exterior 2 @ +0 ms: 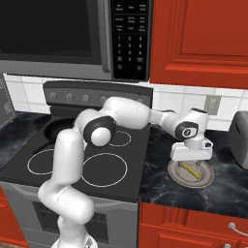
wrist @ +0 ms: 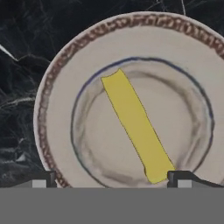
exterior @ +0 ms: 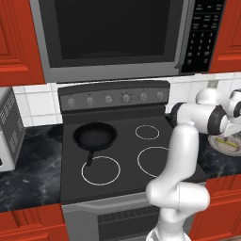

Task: Pick up the butter stick and place it in the pan. Then turn on the burner for the pan.

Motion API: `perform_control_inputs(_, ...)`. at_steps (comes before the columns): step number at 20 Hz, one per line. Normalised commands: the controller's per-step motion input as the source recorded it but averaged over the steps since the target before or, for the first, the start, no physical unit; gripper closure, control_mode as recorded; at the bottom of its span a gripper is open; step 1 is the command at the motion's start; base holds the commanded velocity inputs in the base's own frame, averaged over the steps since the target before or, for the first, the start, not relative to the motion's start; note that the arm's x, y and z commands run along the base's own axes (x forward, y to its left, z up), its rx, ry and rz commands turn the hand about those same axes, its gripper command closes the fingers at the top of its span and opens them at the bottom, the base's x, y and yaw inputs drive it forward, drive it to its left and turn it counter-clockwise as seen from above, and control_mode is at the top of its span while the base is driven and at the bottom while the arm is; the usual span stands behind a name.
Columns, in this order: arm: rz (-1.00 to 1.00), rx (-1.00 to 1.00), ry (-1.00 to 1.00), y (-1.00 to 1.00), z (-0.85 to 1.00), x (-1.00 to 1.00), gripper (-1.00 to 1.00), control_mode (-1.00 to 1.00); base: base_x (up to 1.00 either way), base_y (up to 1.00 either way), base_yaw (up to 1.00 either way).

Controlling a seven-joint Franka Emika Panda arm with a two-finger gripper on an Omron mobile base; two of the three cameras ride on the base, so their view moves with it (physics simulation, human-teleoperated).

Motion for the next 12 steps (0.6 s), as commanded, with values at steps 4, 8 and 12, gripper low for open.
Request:
perform_control_inputs(4, 0.04, 0.00, -0.02, 0.00, -0.28, 0.00, -1.00, -1.00, 0.00, 0.00, 0.00)
perform_control_inputs(8, 0.05, 0.00, -0.02, 0.00, -0.22, 0.00, -1.00, -1.00, 0.00, 0.00, 0.00)
perform_control_inputs(12, 0.06, 0.00, -0.02, 0.00, -0.17, 0.00, -1.00, -1.00, 0.00, 0.00, 0.00)
